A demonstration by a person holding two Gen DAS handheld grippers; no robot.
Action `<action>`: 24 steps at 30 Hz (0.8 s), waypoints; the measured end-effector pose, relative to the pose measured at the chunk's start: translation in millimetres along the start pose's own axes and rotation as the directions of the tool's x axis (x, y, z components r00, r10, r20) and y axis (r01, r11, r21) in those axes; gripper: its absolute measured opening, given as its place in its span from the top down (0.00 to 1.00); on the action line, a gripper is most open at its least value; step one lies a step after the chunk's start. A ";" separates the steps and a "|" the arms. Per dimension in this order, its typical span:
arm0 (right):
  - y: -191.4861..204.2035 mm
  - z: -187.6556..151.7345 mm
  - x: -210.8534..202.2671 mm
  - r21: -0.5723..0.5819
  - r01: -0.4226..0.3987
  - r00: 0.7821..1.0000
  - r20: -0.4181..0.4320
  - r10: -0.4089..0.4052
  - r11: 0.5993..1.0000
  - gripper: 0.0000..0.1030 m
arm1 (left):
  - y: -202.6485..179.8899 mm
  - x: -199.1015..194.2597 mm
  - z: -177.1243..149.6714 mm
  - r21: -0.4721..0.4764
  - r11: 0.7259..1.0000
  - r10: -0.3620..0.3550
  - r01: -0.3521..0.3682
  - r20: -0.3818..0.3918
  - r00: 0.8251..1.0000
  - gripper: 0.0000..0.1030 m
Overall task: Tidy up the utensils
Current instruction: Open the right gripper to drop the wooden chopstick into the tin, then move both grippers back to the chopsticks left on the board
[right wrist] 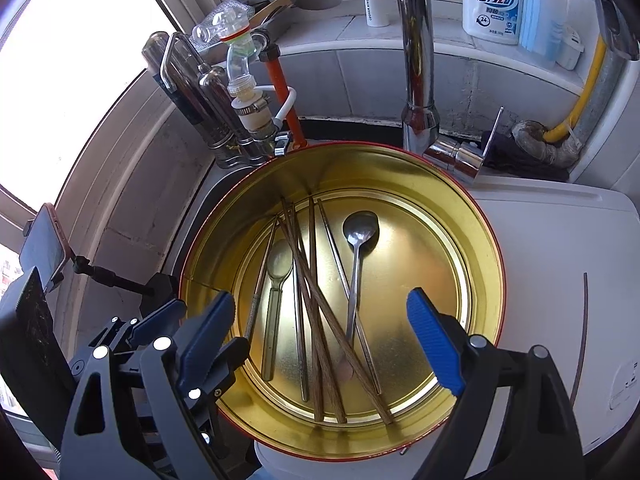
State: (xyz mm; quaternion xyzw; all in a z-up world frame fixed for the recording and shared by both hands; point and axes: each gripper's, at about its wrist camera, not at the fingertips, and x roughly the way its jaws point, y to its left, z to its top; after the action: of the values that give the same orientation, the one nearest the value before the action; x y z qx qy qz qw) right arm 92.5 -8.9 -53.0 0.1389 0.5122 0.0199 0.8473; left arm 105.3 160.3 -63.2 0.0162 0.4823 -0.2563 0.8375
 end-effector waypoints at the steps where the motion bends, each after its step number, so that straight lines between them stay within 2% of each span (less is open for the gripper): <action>1: -1.8 -0.8 -1.6 0.004 -0.005 1.000 0.003 0.005 1.000 0.14 | -1.2 -2.3 -0.2 0.000 1.000 -0.004 0.004 0.010 1.000 0.26; 8: -31.8 -1.9 -25.8 0.006 -0.055 0.997 0.061 0.055 0.998 0.14 | -19.8 -24.8 -8.3 -0.017 1.000 -0.003 0.005 0.088 0.996 0.26; 16: -100.1 -8.1 -50.4 0.040 -0.101 0.990 0.098 0.096 0.994 0.14 | -50.2 -44.8 -37.5 -0.065 0.997 0.043 -0.036 0.116 0.992 0.26; 24: -166.9 -21.3 -34.5 0.132 -0.057 0.998 0.027 0.054 0.990 0.14 | -80.6 -53.4 -73.9 -0.045 0.999 0.021 -0.016 0.103 0.994 0.26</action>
State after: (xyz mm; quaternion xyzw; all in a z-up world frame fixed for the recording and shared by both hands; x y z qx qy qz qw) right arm 39.4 -170.8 -75.2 0.2093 0.4984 0.0078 0.8413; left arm -11.2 132.7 -41.3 -0.0110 0.4434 -0.2382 0.8640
